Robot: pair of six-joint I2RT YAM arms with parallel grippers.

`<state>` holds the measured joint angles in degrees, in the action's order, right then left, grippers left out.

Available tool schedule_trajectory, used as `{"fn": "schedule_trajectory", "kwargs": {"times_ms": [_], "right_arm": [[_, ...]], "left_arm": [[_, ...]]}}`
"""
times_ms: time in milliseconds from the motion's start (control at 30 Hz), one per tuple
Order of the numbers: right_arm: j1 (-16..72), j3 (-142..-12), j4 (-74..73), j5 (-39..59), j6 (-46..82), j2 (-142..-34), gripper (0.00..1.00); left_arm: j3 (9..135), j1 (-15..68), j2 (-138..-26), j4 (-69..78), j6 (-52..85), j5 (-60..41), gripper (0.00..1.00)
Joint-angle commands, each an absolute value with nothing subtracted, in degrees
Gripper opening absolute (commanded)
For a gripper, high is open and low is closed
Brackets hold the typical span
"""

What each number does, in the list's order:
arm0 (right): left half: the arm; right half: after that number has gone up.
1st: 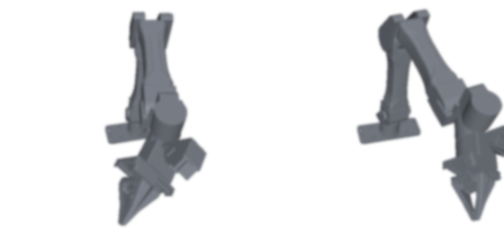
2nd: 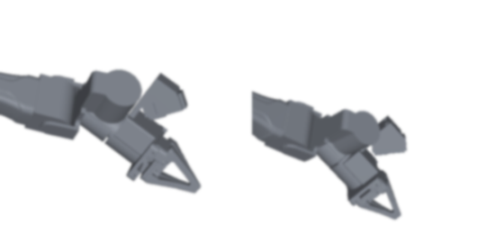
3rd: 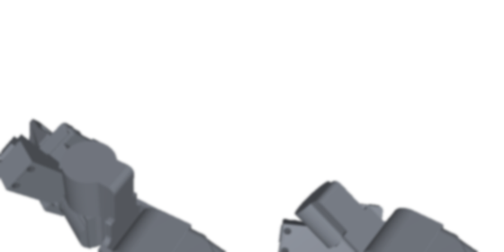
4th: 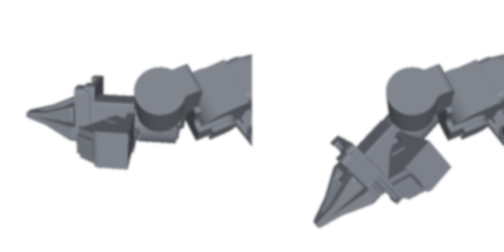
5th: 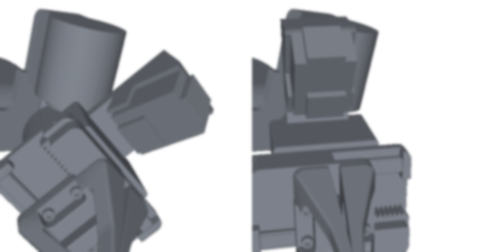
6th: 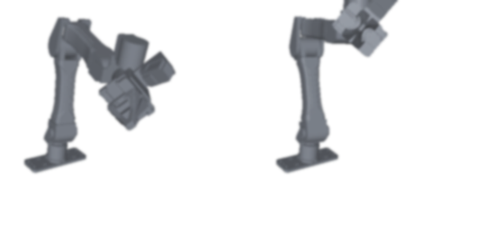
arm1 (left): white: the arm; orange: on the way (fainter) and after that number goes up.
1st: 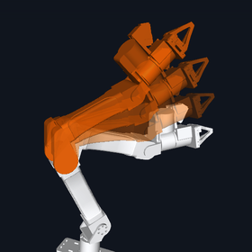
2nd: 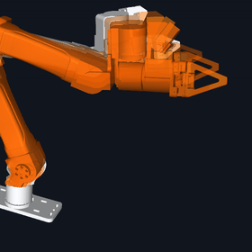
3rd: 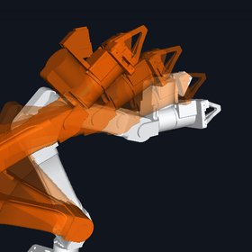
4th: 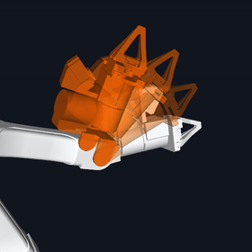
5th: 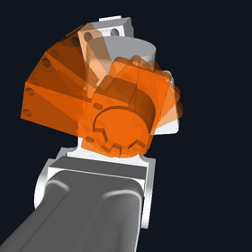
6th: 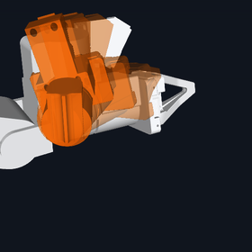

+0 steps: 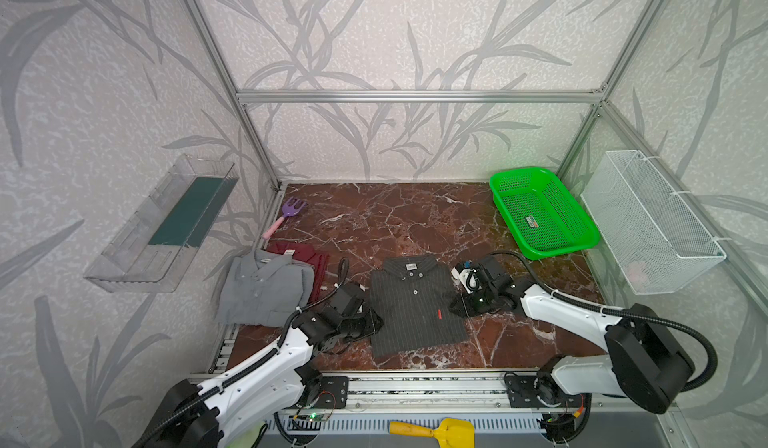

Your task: Fold and stack the long sleeve shirts

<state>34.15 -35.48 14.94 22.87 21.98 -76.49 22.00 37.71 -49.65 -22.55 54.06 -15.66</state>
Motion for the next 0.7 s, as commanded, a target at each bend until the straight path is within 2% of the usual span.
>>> {"fn": "schedule_trajectory", "kwargs": {"times_ms": [0, 100, 200, 500, 667], "right_arm": [[34.0, -34.6, 16.0, 22.2, 21.1, -74.0, 0.26], [34.0, -34.4, 15.9, 22.3, 21.1, -74.3, 0.29], [34.0, -34.3, 15.3, 23.0, 21.4, -75.0, 0.27], [34.0, -33.5, 16.2, 25.1, 21.8, -70.5, 0.09], [33.9, -31.7, 17.6, 26.8, 22.2, -63.0, 0.01]], "left_arm": [[24.3, 37.9, -47.6, -26.8, 52.6, -12.9, 0.45], [23.9, 37.9, -46.0, -27.0, 53.1, -12.3, 0.47], [23.3, 37.8, -45.6, -25.7, 53.8, -12.8, 0.43], [24.9, 37.9, -42.7, -26.2, 54.4, -14.0, 0.02], [22.9, 39.2, -35.6, -28.1, 57.6, -14.3, 0.00]]}}
